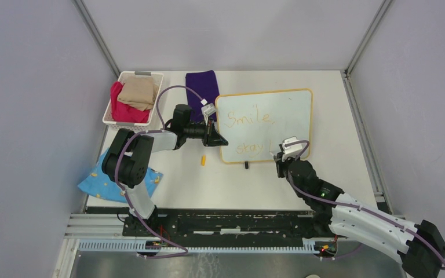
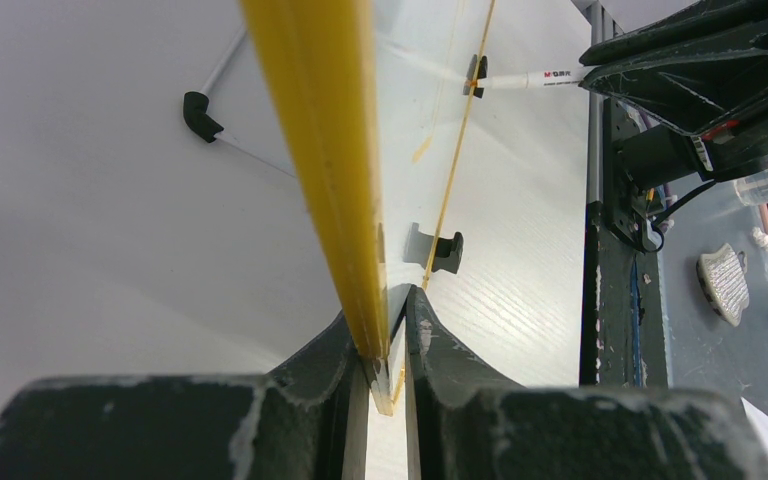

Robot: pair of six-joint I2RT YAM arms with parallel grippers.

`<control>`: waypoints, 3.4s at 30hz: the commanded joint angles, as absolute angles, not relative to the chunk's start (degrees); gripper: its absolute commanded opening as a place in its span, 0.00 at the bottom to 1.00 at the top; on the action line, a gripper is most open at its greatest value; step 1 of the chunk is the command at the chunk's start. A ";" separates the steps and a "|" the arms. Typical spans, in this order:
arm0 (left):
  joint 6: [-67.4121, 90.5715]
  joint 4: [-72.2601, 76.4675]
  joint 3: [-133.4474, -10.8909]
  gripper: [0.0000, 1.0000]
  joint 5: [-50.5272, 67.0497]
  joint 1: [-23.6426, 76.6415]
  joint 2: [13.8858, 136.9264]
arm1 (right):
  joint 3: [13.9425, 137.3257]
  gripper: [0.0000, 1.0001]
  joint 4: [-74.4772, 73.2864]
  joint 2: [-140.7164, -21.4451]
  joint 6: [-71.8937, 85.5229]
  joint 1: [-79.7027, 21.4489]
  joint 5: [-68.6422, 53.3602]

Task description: Write a sentence on the whiteboard

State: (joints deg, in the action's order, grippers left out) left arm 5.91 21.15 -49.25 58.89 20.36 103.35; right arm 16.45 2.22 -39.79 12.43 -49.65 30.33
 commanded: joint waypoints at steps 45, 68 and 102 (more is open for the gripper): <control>-1.76 12.66 -47.20 0.02 45.53 22.68 108.35 | 22.24 0.00 4.00 -43.11 10.56 -48.97 32.75; -1.76 12.57 -47.33 0.02 45.39 22.76 108.38 | 20.82 0.00 0.14 -40.60 11.16 -48.91 33.56; -1.85 12.48 -47.35 0.02 45.35 22.76 108.46 | 21.97 0.00 5.30 -40.12 9.32 -48.51 26.89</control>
State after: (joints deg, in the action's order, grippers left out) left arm 5.89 21.08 -49.45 59.02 20.40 103.53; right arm 21.23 1.65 -39.62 9.54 -48.62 29.28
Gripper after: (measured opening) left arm 0.209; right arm 0.177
